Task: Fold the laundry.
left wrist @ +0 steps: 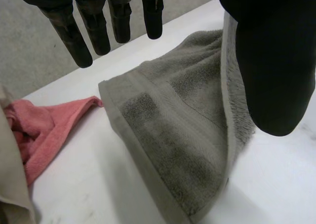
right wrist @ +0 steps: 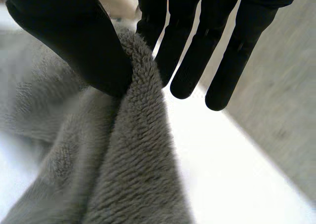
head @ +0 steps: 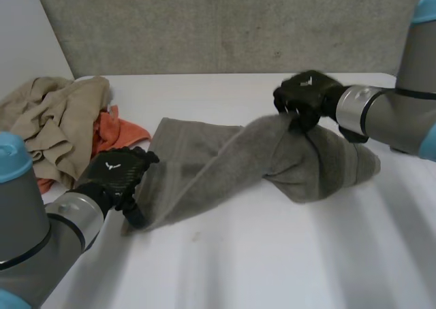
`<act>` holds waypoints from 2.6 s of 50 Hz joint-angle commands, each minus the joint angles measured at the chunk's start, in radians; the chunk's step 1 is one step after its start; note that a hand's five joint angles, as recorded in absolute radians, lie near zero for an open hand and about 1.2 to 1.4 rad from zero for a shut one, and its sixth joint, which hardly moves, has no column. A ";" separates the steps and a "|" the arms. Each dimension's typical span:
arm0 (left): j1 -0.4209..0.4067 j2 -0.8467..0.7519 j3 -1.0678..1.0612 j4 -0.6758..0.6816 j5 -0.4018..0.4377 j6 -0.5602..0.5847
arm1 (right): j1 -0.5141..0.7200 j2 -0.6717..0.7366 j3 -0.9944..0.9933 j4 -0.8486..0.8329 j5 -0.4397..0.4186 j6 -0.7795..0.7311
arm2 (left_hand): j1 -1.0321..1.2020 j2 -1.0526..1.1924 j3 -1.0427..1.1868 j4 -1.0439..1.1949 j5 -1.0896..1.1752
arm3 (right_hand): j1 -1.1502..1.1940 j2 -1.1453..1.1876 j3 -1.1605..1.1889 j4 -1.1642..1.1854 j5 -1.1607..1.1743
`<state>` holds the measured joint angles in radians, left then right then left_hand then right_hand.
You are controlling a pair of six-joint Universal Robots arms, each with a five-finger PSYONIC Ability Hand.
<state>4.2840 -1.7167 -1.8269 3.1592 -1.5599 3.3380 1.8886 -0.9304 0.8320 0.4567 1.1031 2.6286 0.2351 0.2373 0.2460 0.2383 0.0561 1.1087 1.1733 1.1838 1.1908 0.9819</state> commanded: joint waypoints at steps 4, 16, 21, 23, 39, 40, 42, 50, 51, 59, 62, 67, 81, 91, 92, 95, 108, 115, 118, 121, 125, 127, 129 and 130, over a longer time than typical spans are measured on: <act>-0.007 -0.145 0.136 -0.074 0.023 -0.205 | 0.067 -0.370 0.295 -0.300 0.024 0.099 | -0.061 -0.063 -0.071 -0.064 -0.056 | 0.288 0.223 0.213 0.205 0.240; -0.053 -0.267 0.281 -0.146 0.037 -0.293 | 0.129 -0.524 0.335 -0.308 0.032 0.152 | -0.061 -0.063 -0.071 -0.064 -0.056 | 0.288 0.223 0.213 0.205 0.240; -0.081 -0.276 0.313 -0.241 0.060 -0.373 | 0.138 -0.515 0.349 -0.311 0.055 0.159 | -0.061 -0.063 -0.071 -0.064 -0.056 | 0.288 0.223 0.213 0.205 0.240; -0.067 -0.250 0.299 -0.271 0.043 -0.411 | 0.138 -0.492 0.352 -0.319 0.063 0.149 | -0.019 -0.021 -0.030 -0.022 -0.014 | 0.288 0.223 0.213 0.205 0.240; -0.084 -0.056 0.110 -0.223 0.021 -0.474 | 0.190 -0.485 0.374 -0.323 0.110 0.122 | -0.061 -0.063 -0.071 -0.064 -0.056 | 0.288 0.223 0.213 0.205 0.240; -0.093 -0.067 0.116 -0.217 0.020 -0.477 | 0.193 -0.492 0.377 -0.325 0.112 0.125 | -0.061 -0.063 -0.071 -0.064 -0.056 | 0.288 0.223 0.213 0.205 0.240; -0.121 -0.121 0.146 -0.188 0.009 -0.498 | 0.201 -0.508 0.386 -0.325 0.113 0.134 | -0.061 -0.063 -0.071 -0.064 -0.056 | 0.288 0.223 0.213 0.205 0.240; -0.208 -0.345 0.351 -0.179 -0.083 -0.571 | 0.208 -0.574 0.397 -0.322 0.129 0.180 | -0.061 -0.063 -0.071 -0.064 -0.056 | 0.288 0.223 0.213 0.205 0.240; -0.216 -0.368 0.377 -0.189 -0.097 -0.577 | 0.208 -0.581 0.398 -0.320 0.129 0.186 | -0.061 -0.063 -0.071 -0.064 -0.056 | 0.288 0.223 0.213 0.205 0.240; -0.251 -0.494 0.584 -0.333 -0.218 -0.614 | 0.195 -0.627 0.435 -0.328 0.132 0.241 | 1.121 1.119 1.110 1.118 1.125 | 0.288 0.223 0.213 0.205 0.240; -0.214 -0.446 0.584 -0.383 -0.327 -0.604 | 0.162 -0.617 0.460 -0.331 0.129 0.232 | 1.161 1.159 1.150 1.158 1.166 | 0.288 0.223 0.213 0.205 0.240; -0.110 -0.256 0.488 -0.404 -0.345 -0.479 | 0.052 -0.545 0.529 -0.336 0.121 0.092 | 1.161 1.159 1.150 1.158 1.166 | 0.288 0.223 0.213 0.205 0.240; 0.062 -0.257 0.535 -0.138 -0.170 0.115 | 0.026 -0.105 0.391 -0.393 0.236 -0.194 | 1.161 1.159 1.150 1.158 1.166 | 0.288 0.223 0.213 0.205 0.240; 0.026 -0.423 1.054 0.211 -0.123 0.245 | 0.078 -0.060 0.071 -0.940 0.417 -0.150 | 1.161 1.159 1.150 1.158 1.166 | 0.288 0.223 0.213 0.205 0.240; 0.027 -0.411 1.054 0.243 -0.123 0.242 | 0.081 -0.071 0.078 -0.978 0.414 -0.145 | 1.161 1.159 1.150 1.158 1.166 | 0.288 0.223 0.213 0.205 0.240; 0.031 -0.367 1.014 0.309 -0.124 0.233 | 0.086 -0.119 0.133 -1.055 0.397 -0.130 | 1.161 1.159 1.150 1.158 1.166 | 0.288 0.223 0.213 0.205 0.240; 0.054 -0.158 0.399 0.295 -0.026 0.186 | 0.092 -0.349 0.697 -0.764 0.285 -0.108 | 1.161 1.159 1.150 1.158 1.166 | 0.288 0.223 0.213 0.205 0.240; 0.039 -0.191 0.190 0.323 0.029 0.215 | 0.113 -0.214 0.737 -0.526 0.291 -0.088 | 1.161 1.159 1.150 1.158 1.166 | -0.262 -0.327 -0.338 -0.345 -0.310; 0.040 -0.216 0.169 0.328 0.029 0.247 | 0.095 -0.176 0.659 -0.452 0.304 -0.084 | 1.161 1.159 1.150 1.158 1.166 | -0.572 -0.637 -0.647 -0.654 -0.620; 0.043 -0.216 0.152 0.312 0.015 0.261 | 0.075 -0.174 0.567 -0.402 0.305 -0.085 | 1.161 1.159 1.150 1.158 1.166 | -0.640 -0.705 -0.716 -0.723 -0.688; 0.051 -0.186 0.123 0.277 -0.005 0.255 | 0.064 -0.176 0.463 -0.345 0.278 -0.117 | 1.161 1.159 1.150 1.158 1.166 | -0.638 -0.702 -0.713 -0.720 -0.685; 0.053 -0.164 0.107 0.268 -0.005 0.252 | 0.057 -0.163 0.415 -0.325 0.255 -0.156 | 1.161 1.159 1.150 1.158 1.166 | -0.638 -0.702 -0.713 -0.720 -0.685; 0.054 -0.129 0.074 0.262 -0.006 0.248 | 0.043 -0.130 0.350 -0.299 0.218 -0.226 | 1.161 1.159 1.150 1.158 1.166 | -0.632 -0.696 -0.707 -0.714 -0.679; 0.054 -0.118 0.063 0.263 -0.005 0.248 | 0.040 -0.117 0.325 -0.293 0.207 -0.251 | 1.161 1.159 1.150 1.158 1.166 | -0.626 -0.691 -0.701 -0.708 -0.674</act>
<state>4.3328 -1.9052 -1.7076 3.4470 -1.5554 3.5945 1.9563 -1.0952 1.3237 0.1030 1.3832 2.5106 1.1468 1.1961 1.1890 1.1996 0.9906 0.4684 0.4596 0.4648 0.4517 0.2519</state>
